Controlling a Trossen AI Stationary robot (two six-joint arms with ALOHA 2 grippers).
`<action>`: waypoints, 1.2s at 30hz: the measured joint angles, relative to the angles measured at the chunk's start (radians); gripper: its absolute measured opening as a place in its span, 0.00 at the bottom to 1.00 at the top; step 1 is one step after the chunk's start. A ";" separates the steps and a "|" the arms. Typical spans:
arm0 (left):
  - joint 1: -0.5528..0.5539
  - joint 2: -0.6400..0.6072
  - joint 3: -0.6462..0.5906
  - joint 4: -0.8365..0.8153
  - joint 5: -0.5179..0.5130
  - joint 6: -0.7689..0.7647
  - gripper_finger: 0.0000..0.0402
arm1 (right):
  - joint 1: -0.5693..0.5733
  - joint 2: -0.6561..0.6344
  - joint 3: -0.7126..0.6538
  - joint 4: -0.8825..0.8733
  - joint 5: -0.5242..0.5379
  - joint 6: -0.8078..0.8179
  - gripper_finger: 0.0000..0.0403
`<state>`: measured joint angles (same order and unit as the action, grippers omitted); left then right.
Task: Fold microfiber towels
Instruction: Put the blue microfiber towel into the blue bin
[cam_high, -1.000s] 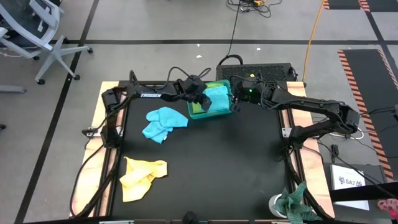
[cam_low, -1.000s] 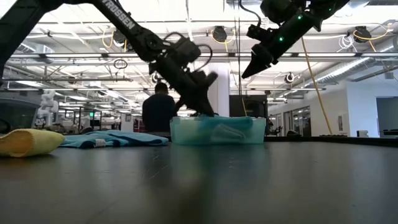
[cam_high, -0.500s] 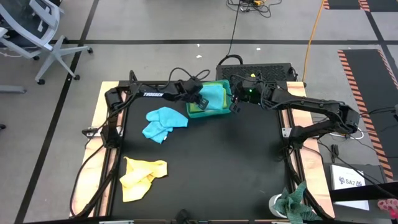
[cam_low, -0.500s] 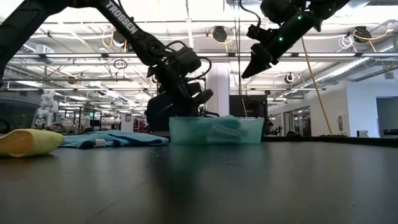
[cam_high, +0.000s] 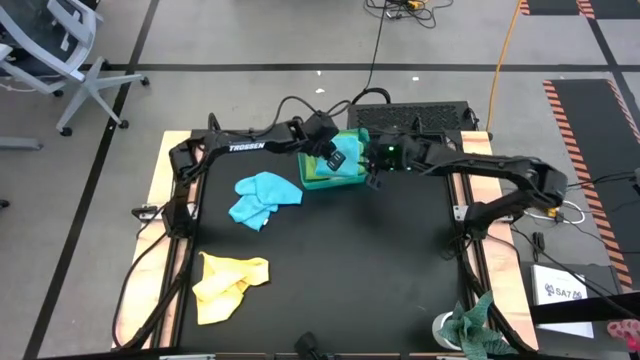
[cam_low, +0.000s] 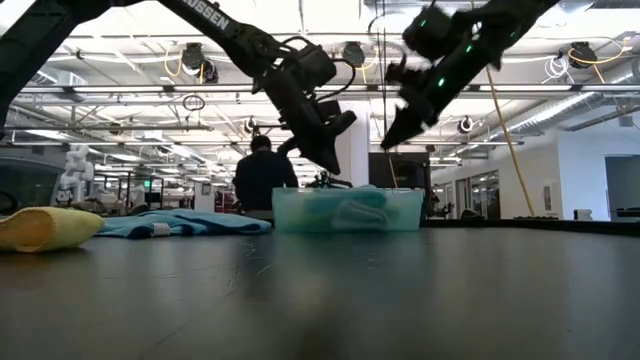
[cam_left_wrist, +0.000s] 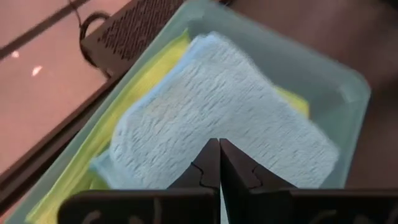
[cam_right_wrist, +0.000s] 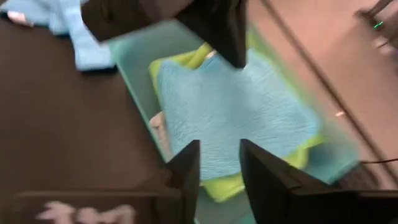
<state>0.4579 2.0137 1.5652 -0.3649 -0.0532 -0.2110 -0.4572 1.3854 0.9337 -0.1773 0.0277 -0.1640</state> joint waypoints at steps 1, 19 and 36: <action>0.004 0.000 0.000 -0.012 0.000 -0.004 0.00 | 0.000 0.032 0.000 0.019 -0.007 0.002 0.21; -0.054 0.002 -0.005 -0.180 0.042 -0.023 0.00 | -0.140 0.244 0.023 0.218 0.008 -0.078 0.00; -0.084 0.009 -0.037 -0.184 0.008 -0.104 0.00 | -0.183 0.364 0.023 0.243 -0.059 -0.064 0.00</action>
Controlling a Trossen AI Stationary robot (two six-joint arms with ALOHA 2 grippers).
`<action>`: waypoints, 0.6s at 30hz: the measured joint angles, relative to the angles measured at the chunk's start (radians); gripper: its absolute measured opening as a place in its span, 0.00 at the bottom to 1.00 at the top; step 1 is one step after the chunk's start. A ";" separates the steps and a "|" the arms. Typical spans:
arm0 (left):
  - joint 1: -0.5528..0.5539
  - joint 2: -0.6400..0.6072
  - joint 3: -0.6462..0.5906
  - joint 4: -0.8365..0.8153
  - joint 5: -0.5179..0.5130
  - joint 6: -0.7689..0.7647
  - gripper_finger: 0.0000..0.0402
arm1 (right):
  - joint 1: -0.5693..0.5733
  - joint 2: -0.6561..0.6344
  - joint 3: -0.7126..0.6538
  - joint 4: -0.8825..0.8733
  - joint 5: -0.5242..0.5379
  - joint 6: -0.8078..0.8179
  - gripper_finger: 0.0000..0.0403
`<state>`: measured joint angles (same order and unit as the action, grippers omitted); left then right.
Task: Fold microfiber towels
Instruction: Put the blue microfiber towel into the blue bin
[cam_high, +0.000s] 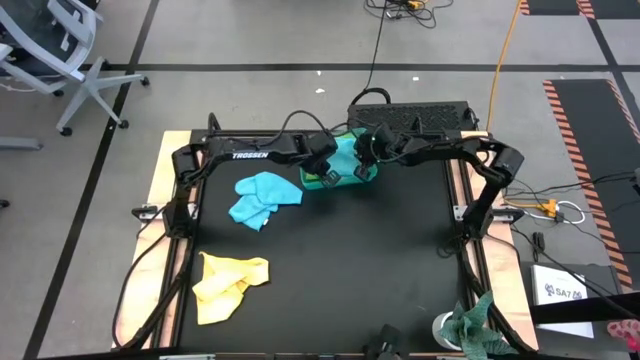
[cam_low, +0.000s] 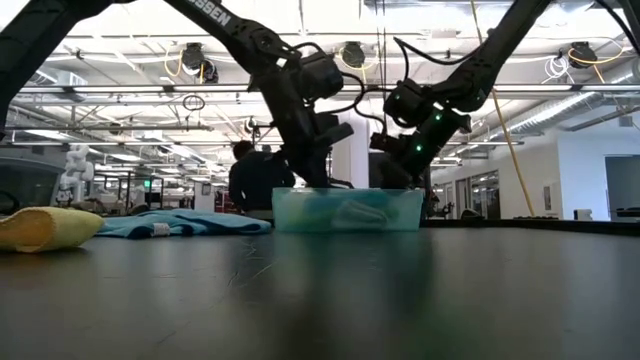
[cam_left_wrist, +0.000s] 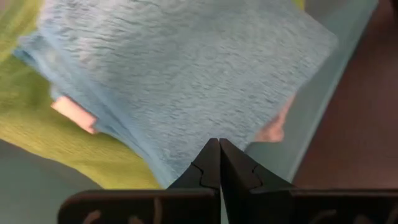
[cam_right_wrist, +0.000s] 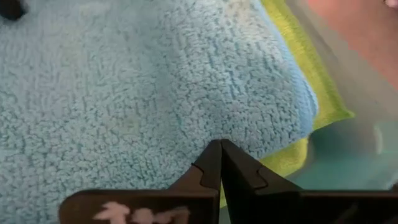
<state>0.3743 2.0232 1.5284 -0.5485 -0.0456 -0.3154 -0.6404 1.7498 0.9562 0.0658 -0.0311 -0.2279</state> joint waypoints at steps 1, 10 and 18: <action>-0.006 0.000 0.000 0.000 0.000 -0.003 0.00 | -0.002 -0.001 0.000 0.006 0.001 -0.003 0.00; -0.026 0.000 0.000 -0.001 -0.008 -0.006 0.00 | -0.021 -0.140 0.000 0.031 0.000 -0.021 0.00; -0.043 0.062 0.000 -0.003 -0.001 0.008 0.00 | -0.021 -0.242 0.000 0.024 -0.025 -0.004 0.00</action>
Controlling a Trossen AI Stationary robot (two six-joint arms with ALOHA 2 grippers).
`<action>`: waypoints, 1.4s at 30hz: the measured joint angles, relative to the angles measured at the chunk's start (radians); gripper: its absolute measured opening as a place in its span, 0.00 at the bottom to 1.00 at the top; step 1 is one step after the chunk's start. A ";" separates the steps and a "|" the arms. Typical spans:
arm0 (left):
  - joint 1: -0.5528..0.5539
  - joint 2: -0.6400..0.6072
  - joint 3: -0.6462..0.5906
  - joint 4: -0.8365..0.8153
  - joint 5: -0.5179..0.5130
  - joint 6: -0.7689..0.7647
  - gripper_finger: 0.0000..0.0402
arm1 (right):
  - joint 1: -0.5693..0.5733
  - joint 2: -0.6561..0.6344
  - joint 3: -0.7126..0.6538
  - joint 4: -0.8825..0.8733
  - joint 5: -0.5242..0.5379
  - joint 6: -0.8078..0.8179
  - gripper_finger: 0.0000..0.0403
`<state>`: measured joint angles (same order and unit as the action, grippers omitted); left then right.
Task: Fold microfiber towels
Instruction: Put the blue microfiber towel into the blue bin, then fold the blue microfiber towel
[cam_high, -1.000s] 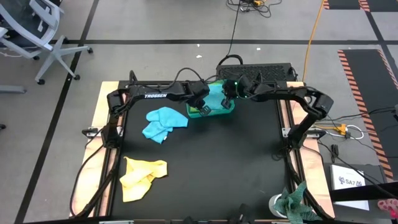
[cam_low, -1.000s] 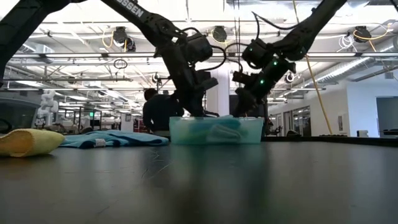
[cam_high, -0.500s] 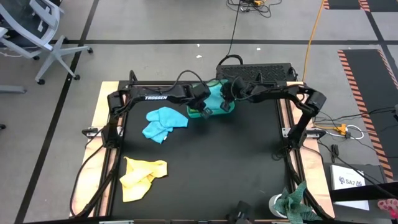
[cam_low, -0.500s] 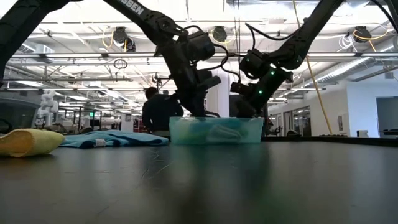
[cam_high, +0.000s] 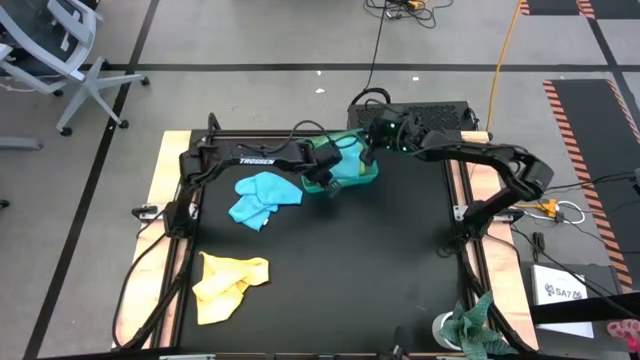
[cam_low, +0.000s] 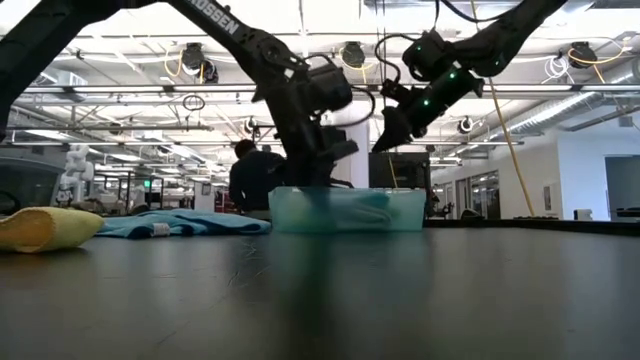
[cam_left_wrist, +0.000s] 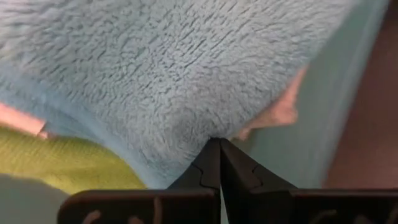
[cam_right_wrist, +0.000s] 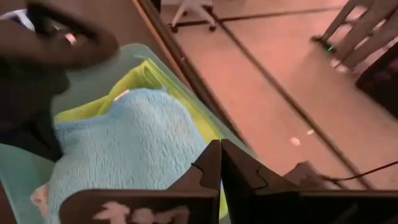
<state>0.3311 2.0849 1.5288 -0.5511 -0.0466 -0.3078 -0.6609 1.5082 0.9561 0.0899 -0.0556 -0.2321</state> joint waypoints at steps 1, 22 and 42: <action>-0.003 0.009 0.000 0.002 0.002 0.004 0.00 | 0.000 0.007 0.000 -0.002 -0.007 0.010 0.00; 0.001 -0.187 0.023 -0.036 -0.154 0.017 0.00 | 0.001 0.037 0.000 0.004 -0.070 0.065 0.00; 0.003 -0.304 -0.164 -0.672 -0.100 -0.504 0.12 | 0.019 0.037 0.000 0.003 -0.133 0.092 0.00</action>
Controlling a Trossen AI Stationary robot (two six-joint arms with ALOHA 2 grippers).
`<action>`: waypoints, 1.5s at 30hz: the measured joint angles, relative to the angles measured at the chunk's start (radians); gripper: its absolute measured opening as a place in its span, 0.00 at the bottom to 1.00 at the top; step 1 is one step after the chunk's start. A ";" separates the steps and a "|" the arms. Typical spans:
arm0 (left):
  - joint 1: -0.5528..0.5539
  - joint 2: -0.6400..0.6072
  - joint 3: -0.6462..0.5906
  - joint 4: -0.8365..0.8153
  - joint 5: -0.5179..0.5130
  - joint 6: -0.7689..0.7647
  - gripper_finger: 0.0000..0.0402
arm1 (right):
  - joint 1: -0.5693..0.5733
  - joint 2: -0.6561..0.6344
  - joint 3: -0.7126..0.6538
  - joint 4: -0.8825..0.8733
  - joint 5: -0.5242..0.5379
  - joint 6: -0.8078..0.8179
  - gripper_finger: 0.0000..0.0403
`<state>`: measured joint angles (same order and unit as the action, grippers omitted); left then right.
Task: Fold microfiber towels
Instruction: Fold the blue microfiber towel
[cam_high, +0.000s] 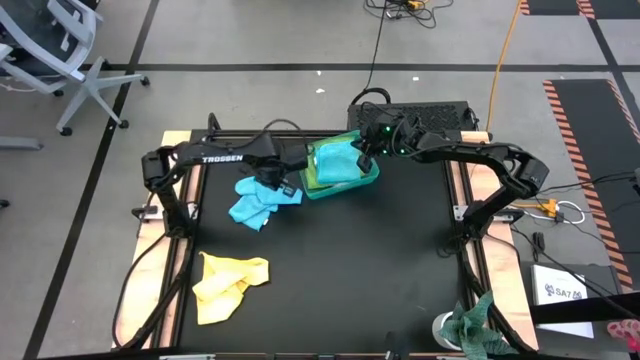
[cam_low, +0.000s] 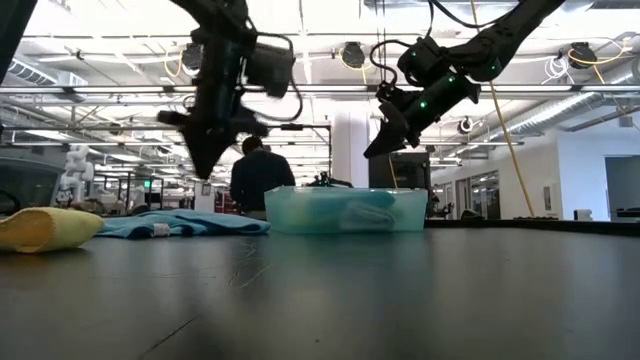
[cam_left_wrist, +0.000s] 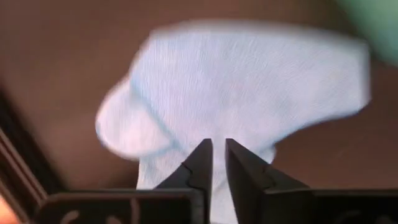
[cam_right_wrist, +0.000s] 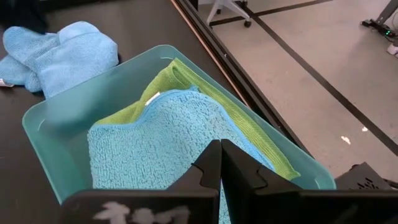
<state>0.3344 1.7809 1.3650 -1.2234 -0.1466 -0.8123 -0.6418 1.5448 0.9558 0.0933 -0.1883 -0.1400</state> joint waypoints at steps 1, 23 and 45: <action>-0.004 0.000 -0.024 -0.007 0.009 -0.012 0.14 | 0.000 0.000 0.000 0.000 0.000 0.000 0.00; 0.082 0.000 -0.226 0.228 0.062 -0.090 0.33 | 0.000 0.000 0.000 0.000 -0.001 0.015 0.00; -0.094 -0.086 -0.226 0.203 -0.129 0.400 0.33 | 0.000 0.000 0.000 0.000 -0.001 0.034 0.00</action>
<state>0.2399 1.6951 1.1385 -1.0203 -0.2760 -0.4123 -0.6415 1.5444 0.9558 0.0937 -0.1888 -0.1056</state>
